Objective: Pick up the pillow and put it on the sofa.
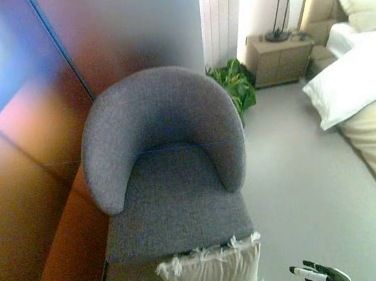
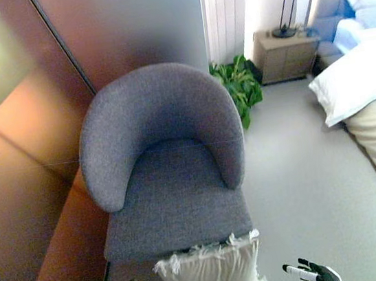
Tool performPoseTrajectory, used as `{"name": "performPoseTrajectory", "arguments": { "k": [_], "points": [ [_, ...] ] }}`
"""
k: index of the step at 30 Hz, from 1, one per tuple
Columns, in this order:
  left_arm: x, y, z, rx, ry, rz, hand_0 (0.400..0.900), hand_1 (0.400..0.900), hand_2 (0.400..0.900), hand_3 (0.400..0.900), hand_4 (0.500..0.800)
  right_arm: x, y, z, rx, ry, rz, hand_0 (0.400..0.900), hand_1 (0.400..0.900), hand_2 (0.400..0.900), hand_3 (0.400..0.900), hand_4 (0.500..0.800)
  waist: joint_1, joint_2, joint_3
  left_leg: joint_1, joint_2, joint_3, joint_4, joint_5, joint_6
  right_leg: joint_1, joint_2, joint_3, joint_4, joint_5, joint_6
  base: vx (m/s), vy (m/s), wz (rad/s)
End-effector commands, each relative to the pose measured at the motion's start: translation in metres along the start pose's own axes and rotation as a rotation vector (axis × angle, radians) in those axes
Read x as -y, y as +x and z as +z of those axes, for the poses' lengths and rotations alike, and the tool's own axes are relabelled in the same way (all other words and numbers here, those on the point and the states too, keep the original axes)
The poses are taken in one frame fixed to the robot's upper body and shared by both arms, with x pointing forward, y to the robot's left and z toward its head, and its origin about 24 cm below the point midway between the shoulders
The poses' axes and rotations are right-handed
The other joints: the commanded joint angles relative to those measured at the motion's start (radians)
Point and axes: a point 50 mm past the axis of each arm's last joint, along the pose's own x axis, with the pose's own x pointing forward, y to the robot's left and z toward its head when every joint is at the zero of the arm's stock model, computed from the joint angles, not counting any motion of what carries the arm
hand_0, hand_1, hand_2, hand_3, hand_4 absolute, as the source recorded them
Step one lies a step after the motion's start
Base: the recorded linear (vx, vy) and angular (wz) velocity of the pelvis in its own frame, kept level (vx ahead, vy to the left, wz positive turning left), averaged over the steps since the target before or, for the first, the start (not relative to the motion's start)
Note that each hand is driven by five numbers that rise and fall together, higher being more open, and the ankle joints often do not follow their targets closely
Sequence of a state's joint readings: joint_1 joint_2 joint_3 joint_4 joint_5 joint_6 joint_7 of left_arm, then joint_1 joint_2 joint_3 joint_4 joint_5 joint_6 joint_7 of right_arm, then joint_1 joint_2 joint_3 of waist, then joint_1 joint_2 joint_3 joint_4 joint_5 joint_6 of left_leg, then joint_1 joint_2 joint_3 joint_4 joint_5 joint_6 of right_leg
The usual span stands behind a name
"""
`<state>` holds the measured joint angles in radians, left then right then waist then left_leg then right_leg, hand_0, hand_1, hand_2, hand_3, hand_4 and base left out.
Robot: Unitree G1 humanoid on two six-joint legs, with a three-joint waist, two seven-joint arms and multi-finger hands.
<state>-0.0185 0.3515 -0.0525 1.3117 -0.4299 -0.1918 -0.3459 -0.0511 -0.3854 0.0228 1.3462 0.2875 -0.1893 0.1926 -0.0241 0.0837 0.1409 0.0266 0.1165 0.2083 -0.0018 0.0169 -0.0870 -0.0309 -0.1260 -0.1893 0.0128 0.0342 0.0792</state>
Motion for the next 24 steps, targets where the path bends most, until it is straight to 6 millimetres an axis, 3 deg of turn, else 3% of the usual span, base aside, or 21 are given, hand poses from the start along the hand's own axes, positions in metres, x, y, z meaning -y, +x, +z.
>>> {"name": "performPoseTrajectory", "arguments": {
  "k": [1,6,7,11,17,22,24],
  "points": [
    [0.006,0.010,0.055,0.202,0.018,-0.017,0.900,0.900,0.900,0.900,0.800,-0.001,0.008,0.089,0.290,-0.073,-0.008,0.900,0.900,0.900,0.900,0.800,-0.017,0.017,0.126,-0.168,-0.026,-0.068,0.109,-0.022,0.017,-0.108,-0.020,-0.005,0.161,-0.124,-0.033,-0.40,-0.010,0.23],
    [0.014,0.014,0.107,0.353,0.017,-0.041,0.900,0.900,0.900,0.900,0.800,-0.026,-0.006,0.212,0.627,-0.154,0.008,0.900,0.900,0.900,0.900,0.800,-0.012,0.067,0.305,-0.462,-0.056,-0.094,0.288,-0.008,0.018,-0.440,-0.021,0.040,0.371,-0.117,-0.067,-0.37,-0.036,0.13],
    [0.014,0.014,0.109,0.361,0.016,-0.042,0.900,0.900,0.900,0.900,0.800,-0.026,-0.008,0.217,0.641,-0.154,0.006,0.900,0.900,0.900,0.900,0.800,-0.012,0.067,0.309,-0.479,-0.058,-0.093,0.297,-0.009,0.019,-0.461,-0.022,0.043,0.383,-0.118,-0.068,-0.25,-0.042,0.04],
    [0.019,0.012,0.127,0.435,0.031,-0.059,0.900,0.900,0.900,0.900,0.800,-0.029,-0.033,0.277,0.825,-0.193,0.000,0.900,0.900,0.900,0.900,0.800,0.000,0.082,0.374,-0.649,-0.067,-0.096,0.393,-0.009,0.030,-0.630,-0.031,0.059,0.484,-0.120,-0.078,-0.19,-0.078,0.16],
    [0.031,0.013,0.141,0.503,0.031,-0.066,0.900,0.900,0.900,0.900,0.800,-0.041,-0.070,0.340,0.991,-0.249,0.036,0.900,0.900,0.900,0.900,0.800,0.027,0.106,0.379,-0.825,-0.063,-0.100,0.461,-0.006,0.040,-0.812,-0.040,0.065,0.541,-0.108,-0.086,-0.10,-0.057,0.11],
    [0.038,0.012,0.148,0.533,0.029,-0.077,0.900,0.900,0.900,0.900,0.800,-0.057,-0.091,0.370,1.054,-0.303,0.073,0.900,0.900,0.900,0.900,0.800,0.045,0.121,0.379,-0.912,-0.073,-0.100,0.500,-0.008,0.041,-0.905,-0.033,0.074,0.591,-0.110,-0.092,-0.01,-0.014,0.12],
    [0.040,0.012,0.150,0.546,0.022,-0.081,0.900,0.900,0.900,0.900,0.800,-0.061,-0.098,0.378,1.068,-0.306,0.079,0.900,0.900,0.900,0.900,0.800,0.050,0.127,0.379,-0.917,-0.082,-0.106,0.522,-0.046,0.033,-0.915,-0.026,0.085,0.623,-0.152,-0.086,0.08,-0.009,0.15]
  ]
}}
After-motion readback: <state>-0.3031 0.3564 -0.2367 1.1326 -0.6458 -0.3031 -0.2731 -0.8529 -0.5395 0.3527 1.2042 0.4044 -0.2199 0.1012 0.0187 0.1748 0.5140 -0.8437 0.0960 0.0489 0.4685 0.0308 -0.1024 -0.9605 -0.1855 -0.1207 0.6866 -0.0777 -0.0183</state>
